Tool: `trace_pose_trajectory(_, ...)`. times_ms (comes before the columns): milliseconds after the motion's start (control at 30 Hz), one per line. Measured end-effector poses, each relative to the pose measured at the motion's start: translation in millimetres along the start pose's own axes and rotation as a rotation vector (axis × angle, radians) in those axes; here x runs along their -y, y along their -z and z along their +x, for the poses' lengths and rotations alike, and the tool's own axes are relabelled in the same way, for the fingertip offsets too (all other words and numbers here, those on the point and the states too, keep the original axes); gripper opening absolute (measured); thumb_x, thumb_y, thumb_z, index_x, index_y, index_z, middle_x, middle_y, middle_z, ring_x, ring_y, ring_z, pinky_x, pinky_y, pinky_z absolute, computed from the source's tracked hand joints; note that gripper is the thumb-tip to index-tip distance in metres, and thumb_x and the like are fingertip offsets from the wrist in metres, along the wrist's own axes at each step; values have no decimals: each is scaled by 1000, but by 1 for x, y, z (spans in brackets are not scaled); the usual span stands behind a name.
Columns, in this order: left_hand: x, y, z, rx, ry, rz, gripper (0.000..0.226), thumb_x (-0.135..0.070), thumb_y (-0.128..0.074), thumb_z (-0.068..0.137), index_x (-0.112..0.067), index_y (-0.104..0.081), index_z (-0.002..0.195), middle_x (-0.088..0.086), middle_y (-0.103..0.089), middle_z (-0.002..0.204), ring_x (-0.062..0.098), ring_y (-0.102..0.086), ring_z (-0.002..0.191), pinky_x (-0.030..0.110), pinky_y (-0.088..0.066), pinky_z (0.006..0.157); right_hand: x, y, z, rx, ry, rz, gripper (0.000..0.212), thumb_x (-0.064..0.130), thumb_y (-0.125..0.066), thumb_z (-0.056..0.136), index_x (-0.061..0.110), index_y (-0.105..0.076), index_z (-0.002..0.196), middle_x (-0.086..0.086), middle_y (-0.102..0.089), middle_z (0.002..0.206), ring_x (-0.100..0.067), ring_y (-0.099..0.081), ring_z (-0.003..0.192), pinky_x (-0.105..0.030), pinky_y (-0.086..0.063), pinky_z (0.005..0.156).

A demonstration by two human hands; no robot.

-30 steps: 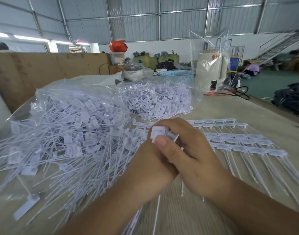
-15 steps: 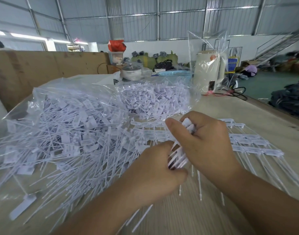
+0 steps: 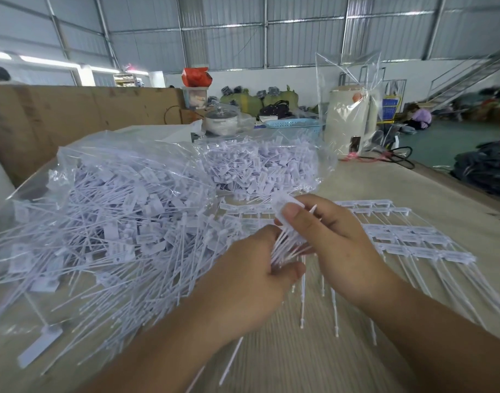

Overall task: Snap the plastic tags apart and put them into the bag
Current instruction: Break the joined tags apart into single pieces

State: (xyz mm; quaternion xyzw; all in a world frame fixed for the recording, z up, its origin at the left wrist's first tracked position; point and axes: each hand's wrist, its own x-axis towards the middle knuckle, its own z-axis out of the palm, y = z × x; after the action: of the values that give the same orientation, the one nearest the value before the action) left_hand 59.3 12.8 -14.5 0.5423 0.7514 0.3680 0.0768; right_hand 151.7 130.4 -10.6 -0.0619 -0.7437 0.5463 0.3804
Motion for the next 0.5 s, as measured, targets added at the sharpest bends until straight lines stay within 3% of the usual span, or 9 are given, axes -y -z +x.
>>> trace_pose_trajectory(67,2,-3,1,-16,6,56,36,-43,-63,87,-36,-50,121,-9,-68,94,1,-63,77,32,-53,74,0,-6,-3,44,26,20,20,41,-59,84,26,-68,93,13,-65,76,-6,-64,79,-15,-47,70)
trace_pose_trajectory(133,3,-3,1,6,13,59,42,-40,-65,86,-35,-51,125,-12,-67,89,-3,-62,73,21,-50,66,0,-9,-6,58,14,8,34,48,-62,80,39,-62,112,28,-65,96,10,-60,93,-5,-42,75)
trace_pose_trajectory(200,3,-4,1,57,6,23,46,-35,-65,86,-36,-51,130,-12,-68,97,-3,-64,81,23,-53,74,1,-11,-8,30,29,-44,42,51,-65,77,46,-56,118,39,-59,106,18,-54,103,1,-39,78)
trace_pose_trajectory(267,1,-4,0,93,10,23,37,-34,-66,85,-34,-55,121,-10,-69,94,0,-65,80,28,-54,73,2,-13,-8,-17,58,-43,33,45,-70,77,37,-64,109,27,-66,90,9,-62,87,-5,-44,71)
trace_pose_trajectory(367,-2,-7,-1,91,4,35,18,-34,-68,81,-32,-54,93,-18,-61,66,-3,-56,57,11,-36,48,3,-14,-7,-122,67,-36,23,45,-71,73,28,-70,89,7,-66,67,-4,-62,59,-14,-47,56)
trace_pose_trajectory(500,-5,-4,1,37,17,15,15,-37,-68,81,-29,-60,92,-18,-63,68,-1,-58,58,14,-39,49,7,-13,-5,-227,116,-92,20,44,-66,74,26,-69,80,6,-70,77,-2,-65,68,-11,-46,61)
